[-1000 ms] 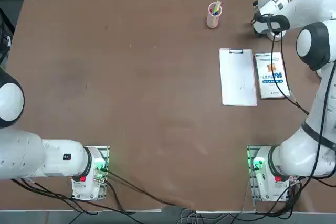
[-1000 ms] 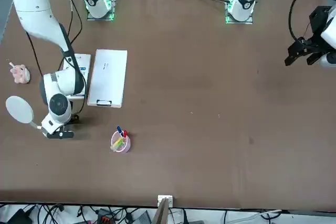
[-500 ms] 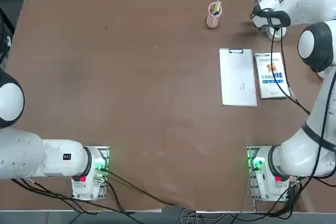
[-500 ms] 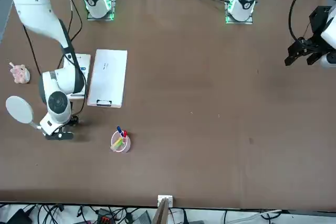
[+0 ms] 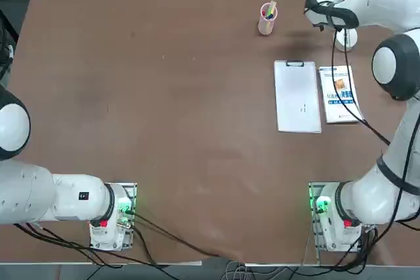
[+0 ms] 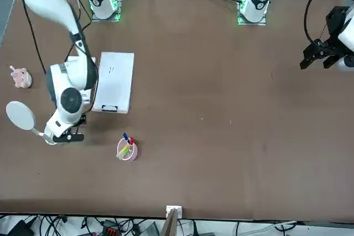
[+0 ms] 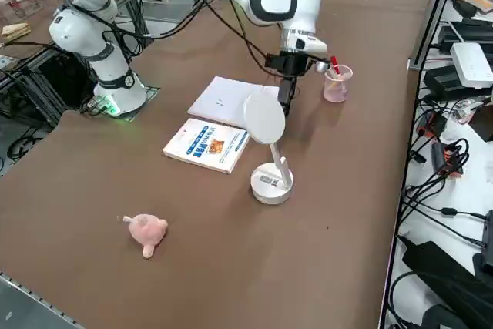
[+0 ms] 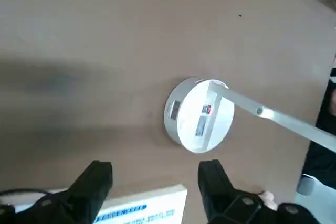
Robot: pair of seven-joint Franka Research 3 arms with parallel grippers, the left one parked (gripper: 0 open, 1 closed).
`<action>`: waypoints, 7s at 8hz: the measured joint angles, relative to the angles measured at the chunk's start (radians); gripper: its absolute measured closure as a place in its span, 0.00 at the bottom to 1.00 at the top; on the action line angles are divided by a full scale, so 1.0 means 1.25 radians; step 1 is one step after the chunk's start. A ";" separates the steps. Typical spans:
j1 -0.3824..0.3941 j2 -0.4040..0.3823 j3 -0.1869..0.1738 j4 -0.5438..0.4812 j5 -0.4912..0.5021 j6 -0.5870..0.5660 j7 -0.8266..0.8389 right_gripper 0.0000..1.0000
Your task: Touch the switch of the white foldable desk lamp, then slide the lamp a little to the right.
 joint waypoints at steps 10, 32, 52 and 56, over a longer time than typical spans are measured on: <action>0.042 -0.002 -0.006 0.131 -0.054 -0.221 -0.593 0.00; -0.079 0.268 -0.017 0.268 -0.298 -0.162 -0.833 0.19; -0.142 0.218 -0.021 0.282 -0.162 -0.229 -0.868 0.85; -0.206 0.213 -0.022 0.283 -0.100 -0.249 -0.822 0.85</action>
